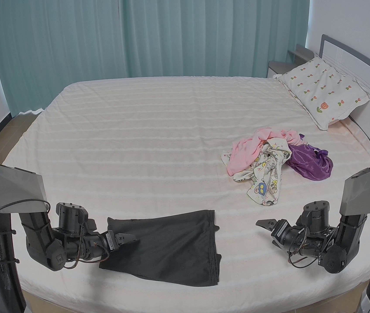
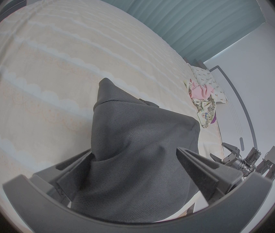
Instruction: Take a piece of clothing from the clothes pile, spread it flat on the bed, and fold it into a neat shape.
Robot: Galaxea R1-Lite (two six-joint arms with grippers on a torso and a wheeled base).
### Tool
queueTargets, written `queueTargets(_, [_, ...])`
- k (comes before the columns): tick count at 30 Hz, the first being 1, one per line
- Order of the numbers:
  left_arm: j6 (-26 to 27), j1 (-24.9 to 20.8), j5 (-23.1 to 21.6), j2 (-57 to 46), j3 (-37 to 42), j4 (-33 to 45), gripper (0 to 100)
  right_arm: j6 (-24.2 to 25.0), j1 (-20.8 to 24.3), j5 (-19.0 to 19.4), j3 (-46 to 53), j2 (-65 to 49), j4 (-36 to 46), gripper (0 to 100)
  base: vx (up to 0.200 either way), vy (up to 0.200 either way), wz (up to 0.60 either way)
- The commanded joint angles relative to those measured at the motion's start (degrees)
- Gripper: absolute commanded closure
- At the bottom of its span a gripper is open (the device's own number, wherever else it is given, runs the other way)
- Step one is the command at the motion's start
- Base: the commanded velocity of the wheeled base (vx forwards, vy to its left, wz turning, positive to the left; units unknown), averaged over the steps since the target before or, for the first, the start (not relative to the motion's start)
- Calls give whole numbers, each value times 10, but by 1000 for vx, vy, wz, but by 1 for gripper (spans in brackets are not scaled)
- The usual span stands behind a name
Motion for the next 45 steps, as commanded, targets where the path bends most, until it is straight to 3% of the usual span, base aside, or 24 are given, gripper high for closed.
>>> queueTargets(1, [-1, 3, 0, -2, 2, 1, 0, 0, 3, 1, 0, -1, -4, 0, 0, 0, 0])
queueTargets(6, [-2, 5, 0, -6, 9, 0, 0, -15, 40, 4, -4, 7, -22, 0, 0, 0, 0])
queueTargets(13, [-30, 5, 0, -12, 14, -7, 0, -122, 99, 5, -58, 42, 12, 0, 0, 0, 0])
queueTargets(19, [-29, 5, 4, -7, 9, -7, 0, -128, 142, 0, -114, 47, 68, 0, 0, 0, 0])
queueTargets(26, [-28, 4, 18, -5, 14, -43, 0, -125, 127, 1, -90, 40, 58, 0, 0, 0, 0])
queueTargets(30, [-26, 4, 19, -8, 22, -45, 0, -125, 112, 1, -68, 38, 26, 0, 0, 0, 0])
queueTargets(39, [15, 2, 78, 5, 13, -47, 0, -97, 63, 9, 10, 50, -115, 0, 0, 0, 0])
queueTargets(45, [12, -13, 75, 28, 0, -48, 0, -94, 58, 17, 19, 45, -124, 0, 0, 0, 0])
